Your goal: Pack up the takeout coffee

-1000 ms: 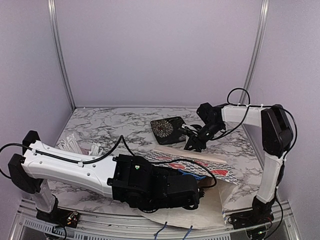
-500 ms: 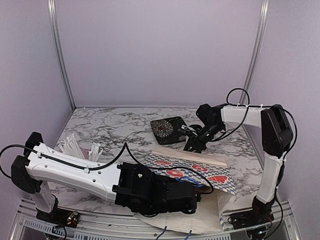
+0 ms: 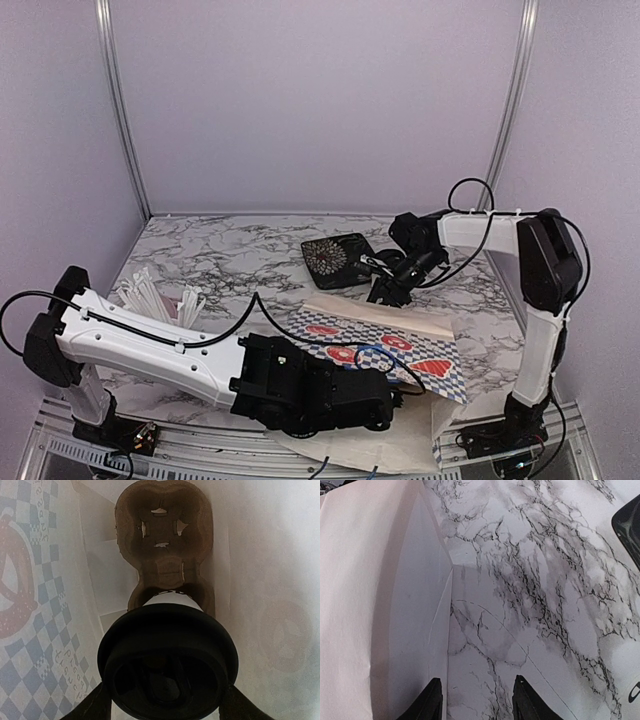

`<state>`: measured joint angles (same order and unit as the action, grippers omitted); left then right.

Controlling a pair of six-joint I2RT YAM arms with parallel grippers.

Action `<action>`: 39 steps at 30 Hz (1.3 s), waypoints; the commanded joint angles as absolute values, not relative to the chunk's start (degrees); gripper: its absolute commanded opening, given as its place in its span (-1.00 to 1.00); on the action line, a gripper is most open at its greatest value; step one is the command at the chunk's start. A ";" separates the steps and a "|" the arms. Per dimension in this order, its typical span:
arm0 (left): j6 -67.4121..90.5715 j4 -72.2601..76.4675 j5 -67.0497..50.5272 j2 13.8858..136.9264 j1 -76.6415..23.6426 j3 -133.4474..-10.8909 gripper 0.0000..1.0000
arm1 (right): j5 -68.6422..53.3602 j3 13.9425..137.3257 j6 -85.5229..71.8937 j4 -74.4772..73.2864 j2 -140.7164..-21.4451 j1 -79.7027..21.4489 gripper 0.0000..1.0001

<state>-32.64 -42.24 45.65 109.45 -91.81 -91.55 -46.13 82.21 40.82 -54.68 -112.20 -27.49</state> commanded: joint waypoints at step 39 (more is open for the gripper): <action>-22.90 -54.54 33.64 103.91 -91.30 -87.96 0.01 | -46.67 90.48 45.20 -66.35 -117.15 -36.60 0.02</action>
